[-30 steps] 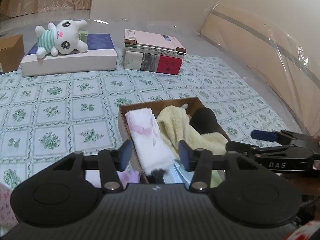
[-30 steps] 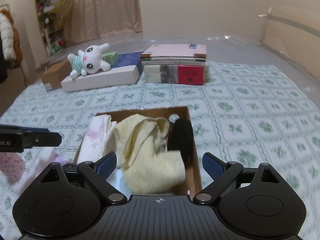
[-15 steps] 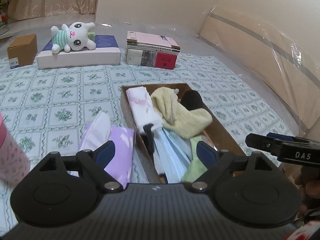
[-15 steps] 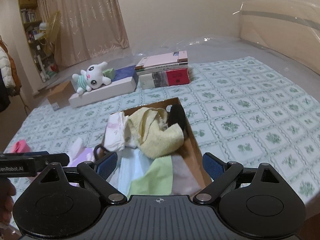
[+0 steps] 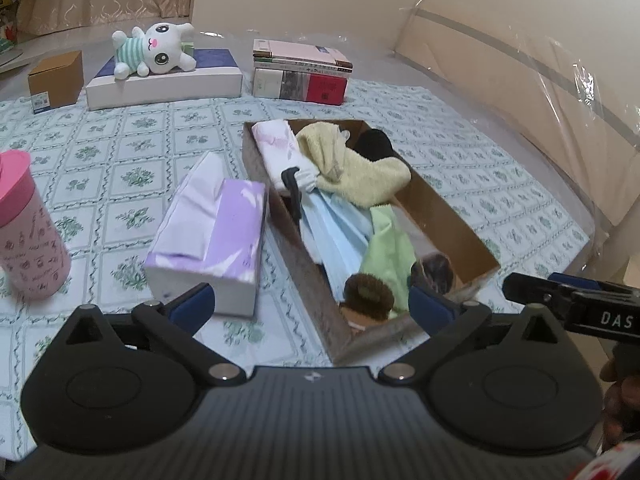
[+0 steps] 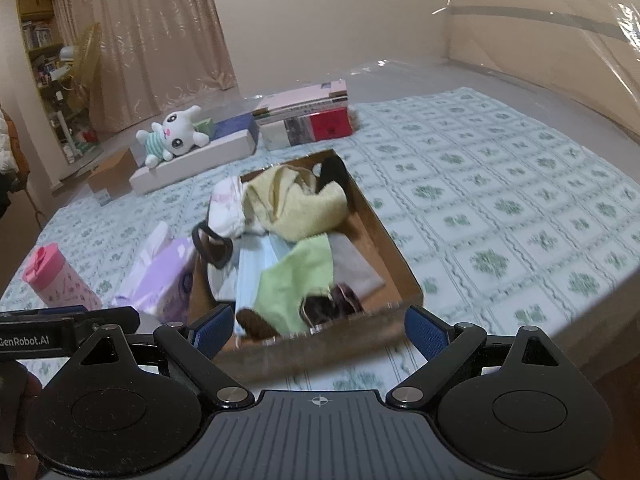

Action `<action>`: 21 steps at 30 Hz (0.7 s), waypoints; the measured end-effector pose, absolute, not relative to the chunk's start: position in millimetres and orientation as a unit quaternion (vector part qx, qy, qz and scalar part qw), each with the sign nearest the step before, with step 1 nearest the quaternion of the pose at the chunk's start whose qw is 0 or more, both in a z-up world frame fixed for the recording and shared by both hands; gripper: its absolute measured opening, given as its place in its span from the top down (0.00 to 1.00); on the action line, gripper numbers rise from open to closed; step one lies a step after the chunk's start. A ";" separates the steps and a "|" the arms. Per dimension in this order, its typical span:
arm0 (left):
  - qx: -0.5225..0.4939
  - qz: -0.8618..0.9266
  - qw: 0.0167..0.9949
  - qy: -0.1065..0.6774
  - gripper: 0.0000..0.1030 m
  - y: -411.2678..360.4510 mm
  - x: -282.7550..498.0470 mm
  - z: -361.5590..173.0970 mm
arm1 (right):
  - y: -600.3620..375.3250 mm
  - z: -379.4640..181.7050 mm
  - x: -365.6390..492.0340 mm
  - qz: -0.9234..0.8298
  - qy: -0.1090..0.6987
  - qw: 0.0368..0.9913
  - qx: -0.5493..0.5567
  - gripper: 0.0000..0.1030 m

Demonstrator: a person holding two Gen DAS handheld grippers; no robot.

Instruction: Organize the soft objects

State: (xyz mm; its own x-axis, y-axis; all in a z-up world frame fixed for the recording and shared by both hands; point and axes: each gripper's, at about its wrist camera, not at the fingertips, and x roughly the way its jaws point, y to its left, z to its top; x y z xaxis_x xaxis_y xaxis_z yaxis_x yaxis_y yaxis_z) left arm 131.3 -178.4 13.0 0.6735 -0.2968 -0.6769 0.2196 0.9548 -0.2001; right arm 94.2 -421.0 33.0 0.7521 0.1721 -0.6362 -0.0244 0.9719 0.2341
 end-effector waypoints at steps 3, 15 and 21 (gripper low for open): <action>-0.047 -0.143 0.913 0.380 0.01 -174.0 120.0 11.1 | -418.8 32.1 82.6 0.051 0.349 0.929 0.108 0.11; -0.031 -0.127 0.915 0.381 0.01 -145.7 73.9 8.8 | -384.9 34.4 49.2 0.066 0.349 0.931 0.080 0.11; -0.034 -0.113 0.916 0.382 0.01 -132.4 55.3 4.3 | -367.0 38.1 37.8 0.073 0.346 0.933 0.069 0.11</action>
